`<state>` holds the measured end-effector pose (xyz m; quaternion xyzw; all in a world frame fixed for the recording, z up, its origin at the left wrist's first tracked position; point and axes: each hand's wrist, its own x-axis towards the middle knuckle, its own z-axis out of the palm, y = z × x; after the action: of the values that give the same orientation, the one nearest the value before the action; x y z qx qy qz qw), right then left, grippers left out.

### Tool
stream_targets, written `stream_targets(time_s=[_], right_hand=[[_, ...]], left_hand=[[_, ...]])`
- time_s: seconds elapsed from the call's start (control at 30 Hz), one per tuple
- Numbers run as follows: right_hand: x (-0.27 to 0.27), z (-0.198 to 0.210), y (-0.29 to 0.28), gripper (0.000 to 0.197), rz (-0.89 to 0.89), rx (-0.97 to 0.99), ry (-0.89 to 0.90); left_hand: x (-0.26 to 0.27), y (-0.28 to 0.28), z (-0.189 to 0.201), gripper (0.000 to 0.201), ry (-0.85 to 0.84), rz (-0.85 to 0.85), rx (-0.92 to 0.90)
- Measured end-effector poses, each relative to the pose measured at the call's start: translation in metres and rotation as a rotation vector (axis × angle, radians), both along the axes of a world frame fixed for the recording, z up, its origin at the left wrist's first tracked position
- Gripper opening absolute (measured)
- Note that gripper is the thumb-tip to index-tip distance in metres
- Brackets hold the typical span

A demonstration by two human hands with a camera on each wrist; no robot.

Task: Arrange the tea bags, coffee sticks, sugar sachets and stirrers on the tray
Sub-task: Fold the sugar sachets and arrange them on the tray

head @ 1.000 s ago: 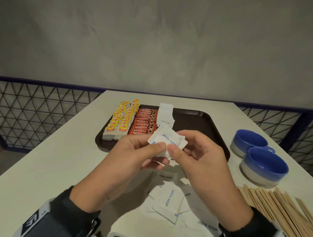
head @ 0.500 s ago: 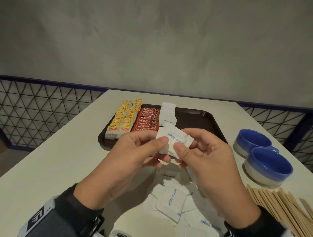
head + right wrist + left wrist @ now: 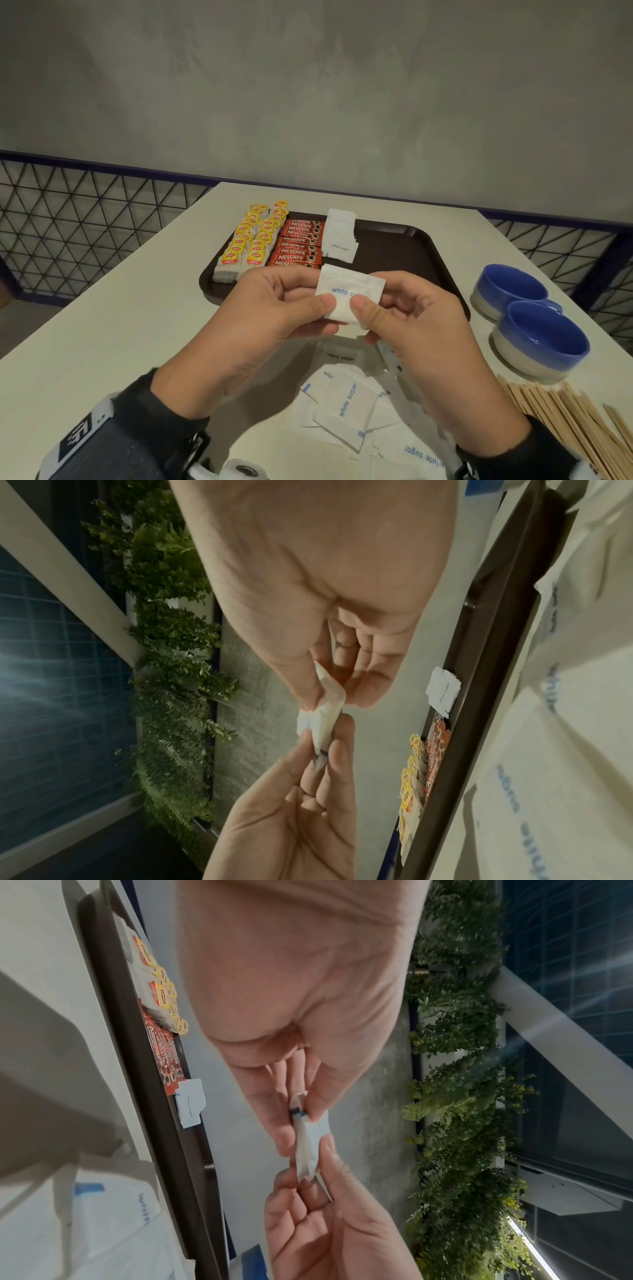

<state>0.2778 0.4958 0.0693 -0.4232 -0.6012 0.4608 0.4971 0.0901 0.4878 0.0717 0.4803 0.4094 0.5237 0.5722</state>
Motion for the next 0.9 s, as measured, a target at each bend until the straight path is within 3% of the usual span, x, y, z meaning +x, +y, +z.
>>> stream_targets(time_s=[0.13, 0.3, 0.43, 0.6, 0.7, 0.9], right_hand=[[0.001, 0.004, -0.001, 0.014, 0.032, -0.063, -0.085], [0.002, 0.029, 0.035, 0.006, -0.028, -0.179, -0.099], [-0.006, 0.042, 0.101, 0.025, -0.056, -0.313, -0.205], [-0.021, 0.01, 0.156, 0.013, -0.116, -0.362, -0.508], [-0.025, -0.001, 0.171, 0.019, -0.152, -0.362, -0.639], [-0.034, 0.001, 0.183, 0.041, -0.109, -0.382, -0.713]], left_hand=[[0.0, 0.002, 0.001, 0.03, -0.011, 0.035, -0.007], [-0.011, 0.012, 0.006, 0.03, -0.075, 0.255, -0.021], [-0.025, 0.016, 0.009, 0.025, -0.071, 0.351, -0.011], [-0.036, 0.021, 0.009, 0.014, -0.066, 0.381, -0.006], [-0.04, 0.024, 0.009, 0.012, -0.089, 0.39, 0.012], [-0.035, 0.024, 0.008, 0.008, -0.099, 0.358, 0.041]])
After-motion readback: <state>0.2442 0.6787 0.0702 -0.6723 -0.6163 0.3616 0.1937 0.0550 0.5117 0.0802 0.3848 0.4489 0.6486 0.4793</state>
